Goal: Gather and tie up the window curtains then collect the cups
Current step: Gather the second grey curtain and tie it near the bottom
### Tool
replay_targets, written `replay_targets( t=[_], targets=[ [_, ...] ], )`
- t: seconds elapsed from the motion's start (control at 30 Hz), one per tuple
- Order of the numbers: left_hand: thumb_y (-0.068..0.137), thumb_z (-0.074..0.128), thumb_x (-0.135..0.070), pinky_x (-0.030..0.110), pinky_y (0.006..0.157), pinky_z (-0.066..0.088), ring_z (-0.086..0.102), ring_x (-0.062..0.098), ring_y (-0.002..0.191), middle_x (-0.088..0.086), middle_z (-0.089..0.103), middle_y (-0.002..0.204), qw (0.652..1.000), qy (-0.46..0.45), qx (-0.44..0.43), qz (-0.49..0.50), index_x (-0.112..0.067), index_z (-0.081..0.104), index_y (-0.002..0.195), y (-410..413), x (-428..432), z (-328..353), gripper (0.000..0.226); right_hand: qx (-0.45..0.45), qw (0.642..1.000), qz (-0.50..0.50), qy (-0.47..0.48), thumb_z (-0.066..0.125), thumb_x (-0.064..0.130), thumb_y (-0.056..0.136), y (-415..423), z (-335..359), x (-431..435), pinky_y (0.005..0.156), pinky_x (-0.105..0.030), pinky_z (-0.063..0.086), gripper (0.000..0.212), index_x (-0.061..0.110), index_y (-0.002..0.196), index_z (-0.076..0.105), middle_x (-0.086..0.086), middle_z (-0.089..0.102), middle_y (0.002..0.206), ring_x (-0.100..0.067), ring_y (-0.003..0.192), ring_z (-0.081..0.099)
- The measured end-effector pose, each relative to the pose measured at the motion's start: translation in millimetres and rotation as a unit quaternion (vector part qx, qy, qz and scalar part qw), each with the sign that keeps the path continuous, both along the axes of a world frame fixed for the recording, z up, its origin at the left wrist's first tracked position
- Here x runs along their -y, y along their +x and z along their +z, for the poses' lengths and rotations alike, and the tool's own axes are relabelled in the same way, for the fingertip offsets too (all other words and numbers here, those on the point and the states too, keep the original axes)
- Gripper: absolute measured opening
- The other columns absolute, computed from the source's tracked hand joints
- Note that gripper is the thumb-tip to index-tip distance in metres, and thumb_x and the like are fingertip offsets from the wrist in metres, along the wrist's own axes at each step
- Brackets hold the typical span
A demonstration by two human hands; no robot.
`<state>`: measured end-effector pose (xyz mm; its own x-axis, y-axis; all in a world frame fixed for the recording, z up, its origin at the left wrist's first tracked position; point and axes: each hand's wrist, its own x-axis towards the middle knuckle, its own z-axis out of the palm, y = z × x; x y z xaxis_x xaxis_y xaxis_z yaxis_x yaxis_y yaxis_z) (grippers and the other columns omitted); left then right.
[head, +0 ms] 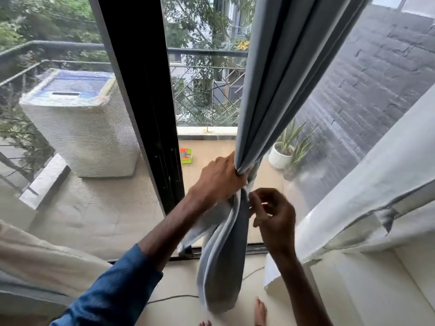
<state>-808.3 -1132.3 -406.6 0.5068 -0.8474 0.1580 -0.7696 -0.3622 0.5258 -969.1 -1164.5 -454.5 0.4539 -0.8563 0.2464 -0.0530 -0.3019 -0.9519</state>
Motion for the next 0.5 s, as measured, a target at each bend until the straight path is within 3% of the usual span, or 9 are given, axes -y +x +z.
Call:
replay_targets(
  t=[0.13,0.33,0.4,0.5],
  targets=[
    [0.098,0.041,-0.047,0.044,0.073,0.051,0.062,0.04,0.091,0.016,0.065,0.105,0.997,-0.014,-0.024,0.071,-0.012,0.049,0.122,-11.1,6.6,-0.7,0.043,-0.031,0.997,0.062,0.032,0.069,0.027,0.094,-1.3,-3.7,-31.2,0.063,-0.043,0.062,0.01,0.019,0.1,0.072,0.005,0.078,0.082,-0.012,0.076,0.076],
    [0.095,0.047,-0.039,0.044,0.072,0.053,0.063,0.041,0.089,0.017,0.066,0.103,0.993,-0.028,-0.051,0.098,-0.01,0.044,0.116,-15.0,14.7,-1.5,0.036,-0.112,0.992,-0.01,-0.061,0.084,0.049,0.073,1.2,-4.4,-37.6,0.071,-0.025,0.058,0.052,0.032,0.115,0.06,0.016,0.069,0.097,-0.001,0.082,0.069],
    [0.095,0.049,-0.038,0.048,0.074,0.055,0.063,0.042,0.089,0.018,0.066,0.103,0.994,-0.028,-0.054,0.094,-0.01,0.043,0.115,-19.8,16.7,-1.2,0.035,-0.135,0.988,-0.032,-0.075,0.083,0.044,0.073,6.8,-8.8,-39.7,0.072,-0.023,0.056,0.051,0.035,0.115,0.055,0.017,0.064,0.1,-0.001,0.081,0.065],
    [0.095,0.048,-0.04,0.049,0.077,0.054,0.061,0.043,0.092,0.018,0.065,0.106,0.994,-0.01,-0.048,0.094,-0.011,0.044,0.119,-21.5,15.5,-2.2,0.038,-0.123,0.982,-0.05,-0.131,0.072,0.015,0.083,10.4,-13.6,-33.9,0.076,-0.032,0.056,0.033,0.029,0.11,0.06,0.013,0.068,0.095,-0.004,0.081,0.065]
  ],
)
